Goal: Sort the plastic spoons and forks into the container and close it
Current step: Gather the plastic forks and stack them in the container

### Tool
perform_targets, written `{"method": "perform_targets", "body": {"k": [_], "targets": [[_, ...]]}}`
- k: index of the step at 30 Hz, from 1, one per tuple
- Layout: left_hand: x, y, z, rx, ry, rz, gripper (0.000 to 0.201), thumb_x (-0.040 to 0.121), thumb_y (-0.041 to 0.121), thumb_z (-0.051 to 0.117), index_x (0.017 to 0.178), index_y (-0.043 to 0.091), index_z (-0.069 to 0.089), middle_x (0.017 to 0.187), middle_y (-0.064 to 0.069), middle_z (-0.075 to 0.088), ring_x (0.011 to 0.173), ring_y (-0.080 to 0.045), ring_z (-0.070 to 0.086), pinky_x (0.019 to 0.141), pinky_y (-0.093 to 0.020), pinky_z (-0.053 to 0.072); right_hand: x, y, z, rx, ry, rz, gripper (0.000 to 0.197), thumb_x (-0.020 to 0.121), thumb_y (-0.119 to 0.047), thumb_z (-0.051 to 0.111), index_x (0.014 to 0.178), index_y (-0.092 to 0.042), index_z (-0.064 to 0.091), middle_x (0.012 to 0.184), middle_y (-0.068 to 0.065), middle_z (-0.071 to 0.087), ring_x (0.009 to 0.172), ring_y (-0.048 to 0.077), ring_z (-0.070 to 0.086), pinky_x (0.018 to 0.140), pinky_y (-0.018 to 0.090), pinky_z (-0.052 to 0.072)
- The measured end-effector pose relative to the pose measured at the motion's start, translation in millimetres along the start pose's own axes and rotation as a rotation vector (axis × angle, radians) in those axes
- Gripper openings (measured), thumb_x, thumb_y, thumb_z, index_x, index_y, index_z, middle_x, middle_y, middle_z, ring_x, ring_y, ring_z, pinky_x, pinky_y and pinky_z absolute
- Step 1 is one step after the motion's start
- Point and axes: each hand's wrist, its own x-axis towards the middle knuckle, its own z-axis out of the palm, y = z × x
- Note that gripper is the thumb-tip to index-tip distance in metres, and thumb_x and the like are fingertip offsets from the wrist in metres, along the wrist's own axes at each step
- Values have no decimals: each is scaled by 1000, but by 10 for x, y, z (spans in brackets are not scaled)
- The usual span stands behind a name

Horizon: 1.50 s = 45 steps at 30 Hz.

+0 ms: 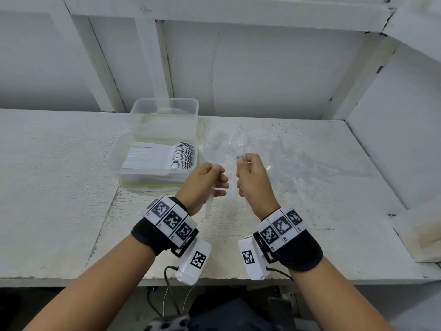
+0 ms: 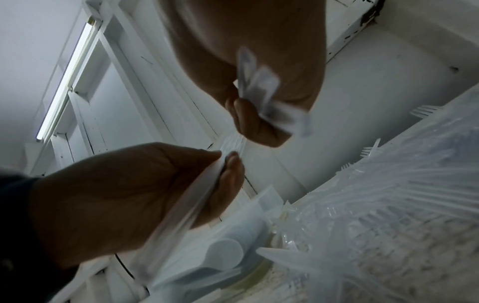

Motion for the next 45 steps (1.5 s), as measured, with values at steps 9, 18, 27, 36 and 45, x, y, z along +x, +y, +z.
{"method": "perform_targets", "body": {"k": [9,18,27,36,45], "targets": [[36,-24,84,-272,-19,20,14,98,14,45,88,5,49,95,-15,68,94,-25,66,79,-35,57,-17,126,79,-196,98,-175,17,96,-21,50,103,-10,61,86,-6,59,79,6,53,67,7,40],[51,-40,82,-269,18,28,21,98,8,44,112,-5,53,96,-15,67,83,-19,68,68,-25,57,13,177,135,-192,100,-198,18,95,-18,50,104,-12,65,92,-2,61,86,11,57,73,12,43],[18,2,91,-201,-31,-37,23,98,10,44,81,1,56,69,-9,58,53,-7,61,52,-16,49,24,206,145,-252,54,-180,32,98,-16,42,127,-13,57,105,1,49,95,8,49,73,1,35],[-2,9,86,-147,-48,-24,18,97,10,45,81,7,54,60,4,64,51,-2,60,51,-15,49,41,129,90,-449,33,-223,34,96,-14,43,128,-15,55,111,8,55,109,22,51,95,38,44],[57,-18,88,-135,67,23,16,96,10,49,81,7,54,77,-7,62,68,-14,63,60,-21,54,76,163,71,-510,76,-427,18,94,-11,49,101,-8,65,98,6,61,83,9,52,70,8,38]]}}
